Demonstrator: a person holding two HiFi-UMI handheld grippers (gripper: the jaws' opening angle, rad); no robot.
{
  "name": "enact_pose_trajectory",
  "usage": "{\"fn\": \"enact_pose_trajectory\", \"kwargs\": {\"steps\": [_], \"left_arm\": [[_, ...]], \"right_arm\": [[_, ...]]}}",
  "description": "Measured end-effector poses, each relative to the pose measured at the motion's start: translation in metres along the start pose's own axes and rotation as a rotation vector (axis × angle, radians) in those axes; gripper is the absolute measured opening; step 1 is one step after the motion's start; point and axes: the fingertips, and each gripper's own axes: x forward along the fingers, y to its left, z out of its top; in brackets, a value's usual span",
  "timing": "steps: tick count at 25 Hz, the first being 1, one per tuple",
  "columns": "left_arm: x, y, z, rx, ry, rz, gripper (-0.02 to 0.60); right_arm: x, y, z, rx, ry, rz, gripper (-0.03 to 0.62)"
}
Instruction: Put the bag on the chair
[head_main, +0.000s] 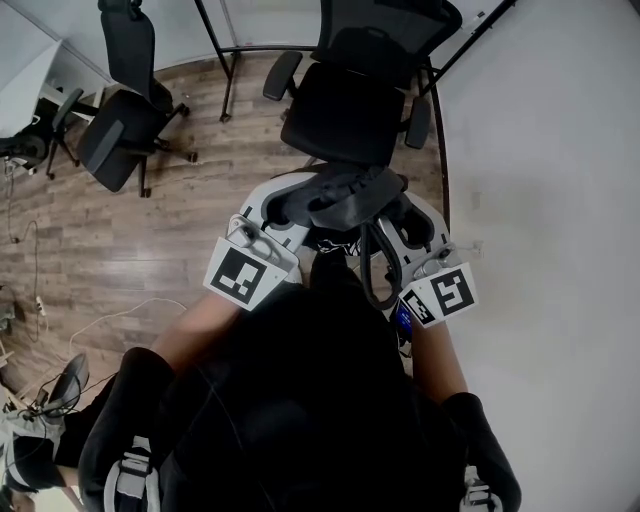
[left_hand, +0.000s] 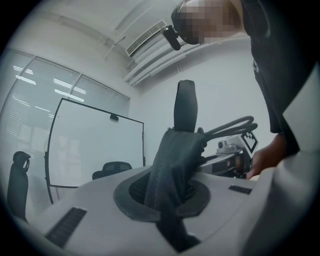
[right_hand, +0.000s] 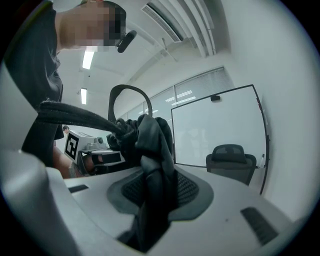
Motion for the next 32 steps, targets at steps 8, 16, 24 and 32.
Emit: {"fn": "enact_pose_trajectory", "kwargs": {"steps": [8, 16, 24, 32], "left_arm": [[0.068, 0.033, -0.001, 0.002, 0.009, 0.031, 0.034], [0.137, 0.057, 0.007, 0.01, 0.004, 0.067, 0.034], [0.198, 0.067, 0.011, 0.025, 0.012, 0.109, 0.034], [0.237, 0.089, -0.004, 0.013, 0.028, 0.105, 0.034]], "right_arm": [[0.035, -0.07, 0.007, -0.006, 0.008, 0.046, 0.106], [0.06, -0.141, 0.023, -0.019, 0.003, 0.079, 0.106], [0.07, -0.203, 0.031, -0.015, -0.016, 0.115, 0.106], [0.093, -0.243, 0.02, 0.001, 0.001, 0.108, 0.106]]}}
